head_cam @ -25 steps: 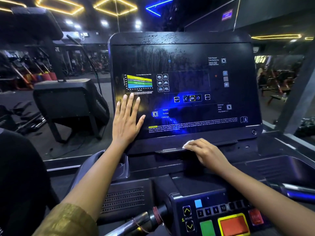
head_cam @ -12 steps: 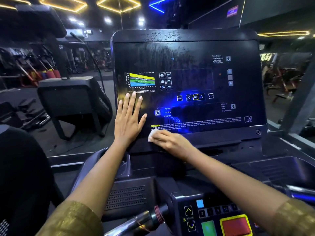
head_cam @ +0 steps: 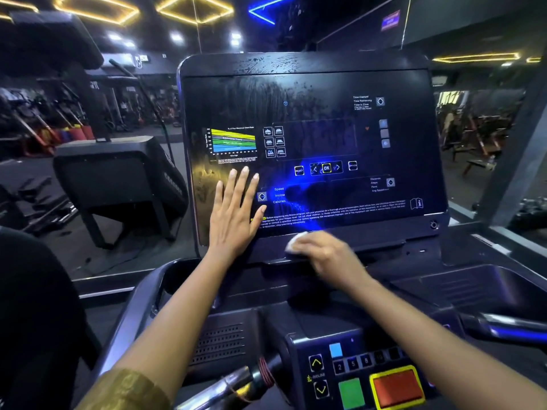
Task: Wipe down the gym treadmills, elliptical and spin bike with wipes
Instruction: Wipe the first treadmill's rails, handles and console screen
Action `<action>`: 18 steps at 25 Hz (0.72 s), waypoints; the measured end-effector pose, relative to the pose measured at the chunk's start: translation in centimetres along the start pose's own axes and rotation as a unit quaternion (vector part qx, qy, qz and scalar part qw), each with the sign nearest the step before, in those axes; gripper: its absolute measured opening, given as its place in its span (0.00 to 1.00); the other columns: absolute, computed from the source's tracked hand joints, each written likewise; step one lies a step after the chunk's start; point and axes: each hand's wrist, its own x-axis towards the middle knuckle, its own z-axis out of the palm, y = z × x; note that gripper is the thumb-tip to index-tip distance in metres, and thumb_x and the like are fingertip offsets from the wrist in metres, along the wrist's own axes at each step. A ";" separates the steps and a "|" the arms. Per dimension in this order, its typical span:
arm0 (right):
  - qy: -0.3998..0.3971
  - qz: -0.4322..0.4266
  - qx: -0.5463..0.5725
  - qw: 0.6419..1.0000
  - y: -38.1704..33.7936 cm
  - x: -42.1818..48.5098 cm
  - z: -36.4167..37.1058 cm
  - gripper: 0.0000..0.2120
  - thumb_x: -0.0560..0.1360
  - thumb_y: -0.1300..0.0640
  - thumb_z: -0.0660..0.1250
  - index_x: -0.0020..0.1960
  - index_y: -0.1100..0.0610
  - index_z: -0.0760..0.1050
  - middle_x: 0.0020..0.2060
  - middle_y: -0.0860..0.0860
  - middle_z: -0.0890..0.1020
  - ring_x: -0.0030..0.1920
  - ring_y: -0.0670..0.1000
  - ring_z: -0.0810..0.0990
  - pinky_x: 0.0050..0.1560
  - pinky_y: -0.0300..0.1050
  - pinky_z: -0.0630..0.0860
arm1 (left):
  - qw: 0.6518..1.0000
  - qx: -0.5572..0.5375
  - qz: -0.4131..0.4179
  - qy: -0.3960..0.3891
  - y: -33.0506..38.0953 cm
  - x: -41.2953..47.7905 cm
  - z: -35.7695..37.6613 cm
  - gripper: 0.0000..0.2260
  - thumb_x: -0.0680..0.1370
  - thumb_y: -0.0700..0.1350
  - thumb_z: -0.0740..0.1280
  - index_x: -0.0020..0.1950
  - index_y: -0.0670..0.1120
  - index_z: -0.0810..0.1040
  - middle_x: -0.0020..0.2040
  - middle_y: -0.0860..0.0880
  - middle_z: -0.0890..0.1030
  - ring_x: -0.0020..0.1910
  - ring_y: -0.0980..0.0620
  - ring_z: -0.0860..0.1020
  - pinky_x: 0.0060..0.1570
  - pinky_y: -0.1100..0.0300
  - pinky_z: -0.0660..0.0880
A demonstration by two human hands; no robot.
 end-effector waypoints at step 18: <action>-0.061 0.229 -0.110 0.965 11.3 -7.0 -8.3 0.11 0.66 0.69 0.70 0.41 0.54 0.81 0.38 0.49 0.82 0.41 0.56 0.81 0.38 0.49 0.78 | 0.998 0.044 -0.026 -0.042 3.4 -1.0 1.8 0.27 0.81 0.55 0.50 0.77 0.45 0.58 0.77 0.43 0.59 0.77 0.45 0.52 0.74 0.46 0.47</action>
